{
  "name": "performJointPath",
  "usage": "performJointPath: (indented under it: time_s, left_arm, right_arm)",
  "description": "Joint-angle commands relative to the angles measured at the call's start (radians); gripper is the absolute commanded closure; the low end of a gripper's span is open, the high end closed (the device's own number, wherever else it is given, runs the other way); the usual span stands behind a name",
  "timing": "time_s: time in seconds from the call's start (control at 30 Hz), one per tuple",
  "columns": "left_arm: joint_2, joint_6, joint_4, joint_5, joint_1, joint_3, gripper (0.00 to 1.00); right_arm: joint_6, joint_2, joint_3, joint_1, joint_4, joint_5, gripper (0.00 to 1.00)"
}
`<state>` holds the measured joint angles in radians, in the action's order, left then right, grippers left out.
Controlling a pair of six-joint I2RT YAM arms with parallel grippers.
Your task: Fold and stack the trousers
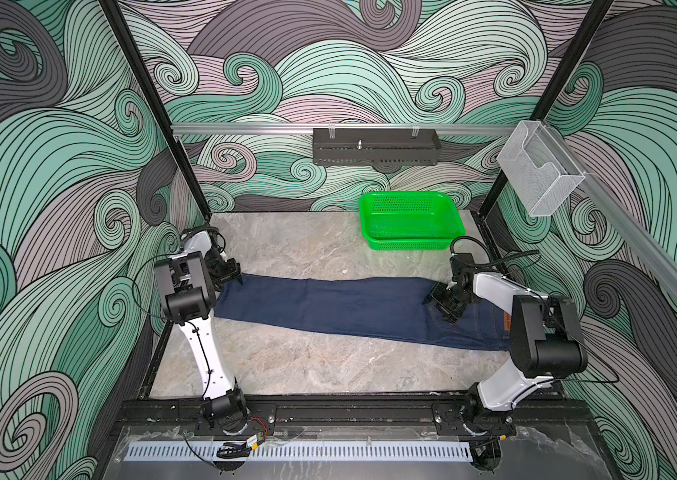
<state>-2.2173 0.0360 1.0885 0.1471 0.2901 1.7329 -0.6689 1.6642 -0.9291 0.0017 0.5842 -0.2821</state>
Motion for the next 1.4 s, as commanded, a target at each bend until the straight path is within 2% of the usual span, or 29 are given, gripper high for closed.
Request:
performJointPath:
  time_s: [0.0,0.37,0.43,0.57,0.77,1.1,1.27,1.37]
  left_arm:
    - [-0.053,-0.003,0.036,0.04,-0.037,-0.028,0.39]
    - [0.009,0.007,0.047,0.028,-0.039,-0.019,0.88]
    - [0.024,0.01,0.057,0.02,-0.039,-0.01,1.0]
    - [0.046,0.024,0.082,-0.02,-0.036,0.007,1.0]
    - [0.064,0.069,0.134,-0.171,-0.01,0.063,1.0]
    - [0.039,0.1,0.22,-0.35,0.067,0.221,1.0]
    - [0.02,0.093,0.249,-0.381,0.078,0.269,1.0]
    - [0.024,0.084,0.252,-0.339,0.075,0.272,1.0]
  right_arm:
    - [0.0,0.058,0.036,0.006,-0.04,-0.008,0.33]
    - [-0.005,0.053,0.036,0.007,-0.04,-0.014,0.34]
    - [-0.008,0.052,0.032,0.011,-0.037,-0.015,0.35]
    - [-0.01,0.059,0.029,0.028,-0.037,-0.017,0.35]
    - [-0.032,0.092,0.026,0.078,-0.05,-0.026,0.36]
    - [-0.175,0.098,-0.027,0.273,-0.074,-0.021,0.38]
    - [-0.261,0.12,-0.071,0.365,-0.1,-0.018,0.38]
    - [-0.267,0.118,-0.115,0.387,-0.084,-0.004,0.37]
